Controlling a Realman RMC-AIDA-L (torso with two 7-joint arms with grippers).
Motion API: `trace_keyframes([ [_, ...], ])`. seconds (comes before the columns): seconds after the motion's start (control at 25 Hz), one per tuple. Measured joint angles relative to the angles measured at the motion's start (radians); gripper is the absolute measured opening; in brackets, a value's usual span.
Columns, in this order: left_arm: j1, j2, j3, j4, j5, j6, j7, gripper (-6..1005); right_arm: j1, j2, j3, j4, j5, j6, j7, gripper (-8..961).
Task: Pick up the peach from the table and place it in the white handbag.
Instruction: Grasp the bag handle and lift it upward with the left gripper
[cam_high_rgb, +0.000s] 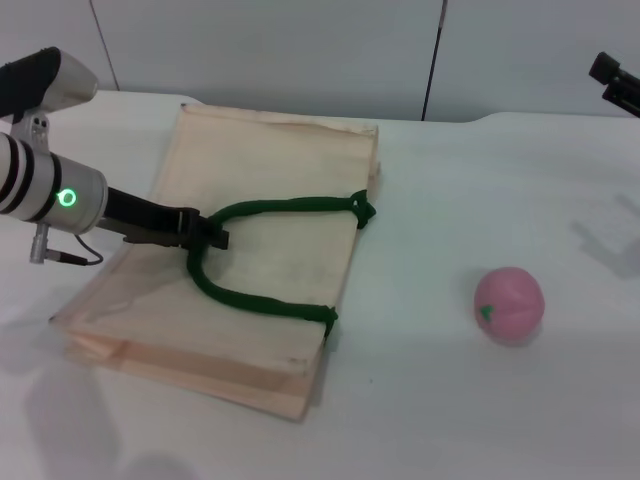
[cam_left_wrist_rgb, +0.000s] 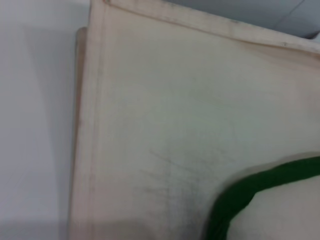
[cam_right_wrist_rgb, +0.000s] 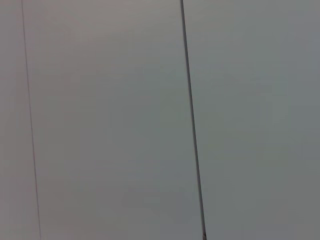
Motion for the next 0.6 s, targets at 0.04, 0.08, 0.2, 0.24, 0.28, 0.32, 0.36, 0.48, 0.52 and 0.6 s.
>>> trace_keyframes([
  [0.04,0.000,0.000,0.000,0.000,0.000,-0.003,0.000,526,0.000,0.000,0.000,0.000,0.000,0.000,0.000,880],
  [0.08,0.000,0.000,0.000,0.000,0.000,-0.005,0.000,526,0.000,0.000,0.000,0.000,0.000,0.000,0.000,880],
  [0.2,-0.001,0.001,0.000,0.000,0.001,-0.008,-0.001,526,0.000,0.000,0.000,0.001,0.000,0.000,-0.001,879],
  [0.24,-0.001,0.001,0.000,0.000,0.001,-0.009,-0.001,511,0.000,0.000,0.000,0.001,0.000,0.000,-0.001,879],
  [0.28,-0.001,0.001,0.000,0.000,0.001,-0.011,-0.001,495,0.000,0.000,0.000,0.001,0.000,0.000,-0.002,879],
  [0.32,-0.002,0.001,0.000,0.000,0.002,-0.013,-0.001,480,0.000,0.000,0.000,0.001,0.000,0.000,-0.002,879],
  [0.36,-0.002,0.001,0.000,-0.001,0.002,-0.015,-0.001,465,0.000,0.000,0.000,0.001,0.000,0.000,-0.002,879],
  [0.48,-0.004,0.001,0.000,-0.001,0.002,-0.018,0.000,329,0.000,0.000,0.000,0.001,0.000,0.000,-0.002,879],
  [0.52,-0.006,0.001,0.000,-0.001,0.002,-0.018,0.000,224,0.000,0.000,0.000,0.001,0.000,0.000,-0.002,879],
  [0.6,-0.007,0.001,0.000,-0.001,0.002,-0.019,0.001,202,0.001,0.000,0.000,0.001,0.000,0.001,-0.002,879],
])
